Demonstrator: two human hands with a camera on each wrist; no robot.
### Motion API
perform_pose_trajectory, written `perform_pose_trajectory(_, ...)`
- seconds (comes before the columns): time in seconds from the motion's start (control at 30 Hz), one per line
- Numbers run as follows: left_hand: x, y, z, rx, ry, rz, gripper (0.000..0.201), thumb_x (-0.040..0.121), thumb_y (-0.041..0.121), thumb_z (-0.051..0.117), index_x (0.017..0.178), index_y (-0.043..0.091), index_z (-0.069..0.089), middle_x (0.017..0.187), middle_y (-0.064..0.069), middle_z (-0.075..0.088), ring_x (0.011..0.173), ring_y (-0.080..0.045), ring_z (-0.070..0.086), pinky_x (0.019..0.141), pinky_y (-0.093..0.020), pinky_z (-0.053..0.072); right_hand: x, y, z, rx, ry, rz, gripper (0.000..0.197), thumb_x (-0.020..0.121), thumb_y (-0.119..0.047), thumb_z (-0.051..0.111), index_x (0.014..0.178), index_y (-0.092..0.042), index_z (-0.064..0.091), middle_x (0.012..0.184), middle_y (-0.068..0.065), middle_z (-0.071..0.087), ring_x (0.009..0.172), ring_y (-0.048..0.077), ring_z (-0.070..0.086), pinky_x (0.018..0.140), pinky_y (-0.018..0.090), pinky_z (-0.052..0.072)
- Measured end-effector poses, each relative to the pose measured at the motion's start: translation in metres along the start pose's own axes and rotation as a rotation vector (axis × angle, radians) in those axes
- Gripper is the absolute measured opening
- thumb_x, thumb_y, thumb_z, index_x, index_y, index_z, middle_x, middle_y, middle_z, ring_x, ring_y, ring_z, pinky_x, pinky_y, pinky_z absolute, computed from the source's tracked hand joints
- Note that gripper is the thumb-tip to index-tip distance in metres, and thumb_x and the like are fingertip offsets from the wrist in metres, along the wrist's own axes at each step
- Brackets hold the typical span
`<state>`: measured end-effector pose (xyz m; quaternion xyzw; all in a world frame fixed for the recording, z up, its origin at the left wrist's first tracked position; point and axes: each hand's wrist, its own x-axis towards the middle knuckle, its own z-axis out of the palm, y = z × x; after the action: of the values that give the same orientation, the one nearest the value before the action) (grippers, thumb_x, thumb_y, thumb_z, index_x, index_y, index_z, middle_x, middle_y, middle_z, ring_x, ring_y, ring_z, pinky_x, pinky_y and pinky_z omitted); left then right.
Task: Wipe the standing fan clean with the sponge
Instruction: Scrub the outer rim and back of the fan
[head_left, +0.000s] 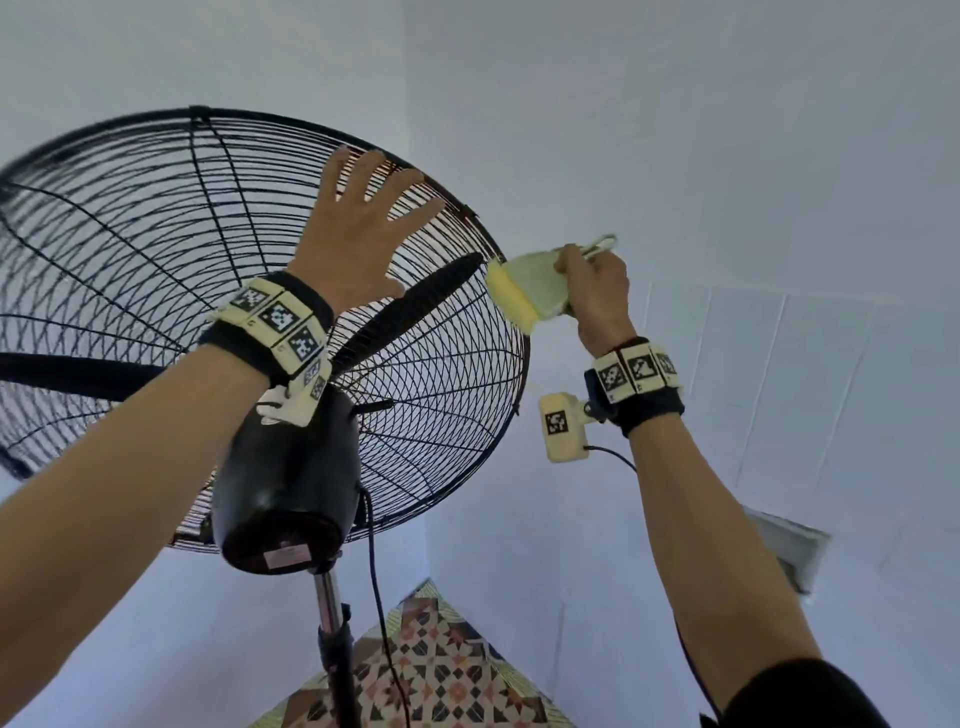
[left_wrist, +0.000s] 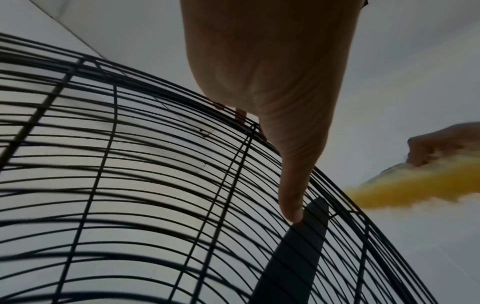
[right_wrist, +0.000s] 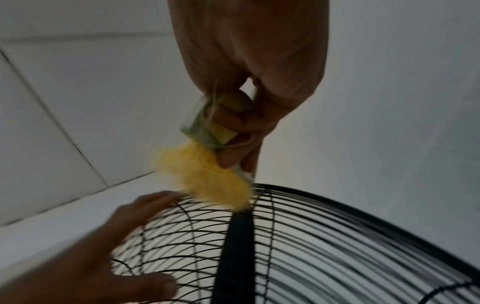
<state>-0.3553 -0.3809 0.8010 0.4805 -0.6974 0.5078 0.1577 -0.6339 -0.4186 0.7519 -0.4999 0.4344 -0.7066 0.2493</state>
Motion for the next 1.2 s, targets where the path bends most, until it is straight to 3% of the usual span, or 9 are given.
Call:
perform_pose_trajectory(0.2,0.006,0.001,0.007,0.044,0.003,0.005,0.114,0.072,0.066,0.082,0.163,0.035,0.021,0.168,-0.008,0.025,0.154,-0.042,0.017,0.125,-0.063,0.006,-0.013,-0.004,0.021,-0.05,0.154,-0.133,0.035,0.101,-0.021,0.053,0.134,-0.009,0.056,0.1,0.001,0.06,0.089,0.019,0.061,0.085,0.033,0.057)
perform_pose_trajectory(0.27,0.006,-0.002,0.01,0.056,0.009,-0.003,0.113,0.072,0.068,0.081,0.162,0.035,0.022,0.167,-0.007,0.026,0.153,-0.041,0.019,0.125,-0.062,0.007,-0.021,0.004,0.03,-0.094,0.074,-0.16,0.035,0.096,-0.028,0.059,0.127,-0.012,0.062,0.095,-0.004,0.065,0.086,0.018,0.065,0.083,0.031,0.06)
perform_pose_trajectory(0.37,0.004,-0.008,0.012,0.071,0.003,-0.014,0.11,0.074,0.069,0.078,0.162,0.035,0.022,0.167,-0.007,0.027,0.153,-0.041,0.02,0.125,-0.061,0.009,-0.025,0.003,0.029,-0.13,0.065,-0.145,0.027,0.082,-0.042,0.061,0.097,-0.022,0.069,0.091,-0.001,0.07,0.104,0.03,0.065,0.089,0.045,0.058)
perform_pose_trajectory(0.57,0.007,-0.004,0.007,0.1,-0.004,-0.003,0.11,0.073,0.072,0.077,0.162,0.036,0.024,0.167,-0.006,0.027,0.153,-0.039,0.019,0.124,-0.061,0.012,-0.031,0.001,0.043,0.031,0.214,-0.152,0.032,0.096,-0.019,0.059,0.127,-0.014,0.063,0.083,-0.016,0.063,0.077,0.003,0.067,0.083,0.046,0.063)
perform_pose_trajectory(0.7,0.005,-0.009,0.009,0.082,-0.011,-0.016,0.109,0.074,0.069,0.078,0.162,0.034,0.024,0.167,-0.006,0.025,0.153,-0.039,0.018,0.124,-0.062,0.01,-0.05,0.01,0.048,0.052,0.162,-0.173,0.026,0.09,-0.02,0.069,0.114,-0.013,0.07,0.088,-0.008,0.07,0.082,0.01,0.072,0.076,0.046,0.064)
perform_pose_trajectory(0.83,-0.006,-0.021,0.007,0.05,0.039,-0.024,0.114,0.072,0.073,0.077,0.163,0.031,0.022,0.167,-0.01,0.025,0.153,-0.04,0.018,0.125,-0.063,0.006,-0.05,0.009,0.04,0.128,0.217,-0.149,0.026,0.092,-0.02,0.065,0.116,-0.011,0.068,0.086,-0.009,0.069,0.072,-0.005,0.069,0.074,0.044,0.065)
perform_pose_trajectory(0.97,-0.027,-0.034,0.005,-0.024,0.136,-0.136,0.121,0.066,0.073,0.081,0.164,0.03,0.023,0.166,-0.015,0.025,0.153,-0.042,0.018,0.124,-0.067,0.005,-0.069,0.014,0.049,0.213,0.248,-0.211,0.028,0.102,-0.017,0.056,0.13,-0.024,0.056,0.106,-0.003,0.069,0.09,0.01,0.072,0.065,0.026,0.063)
perform_pose_trajectory(1.1,-0.043,-0.046,0.006,-0.028,0.097,-0.149,0.134,0.057,0.068,0.089,0.165,0.03,0.019,0.165,-0.015,0.025,0.154,-0.042,0.015,0.124,-0.067,0.004,-0.087,0.025,0.059,0.238,0.17,-0.161,0.031,0.101,-0.023,0.064,0.132,-0.025,0.058,0.105,0.011,0.074,0.09,0.015,0.076,0.063,0.034,0.064)
perform_pose_trajectory(1.2,-0.04,-0.047,0.004,0.011,0.044,-0.169,0.138,0.053,0.073,0.089,0.164,0.033,0.017,0.163,-0.017,0.025,0.152,-0.042,0.016,0.122,-0.067,0.007,-0.09,0.024,0.056,0.18,0.128,-0.202,0.04,0.102,-0.026,0.063,0.141,-0.017,0.057,0.101,0.004,0.074,0.085,0.01,0.076,0.063,0.032,0.064)
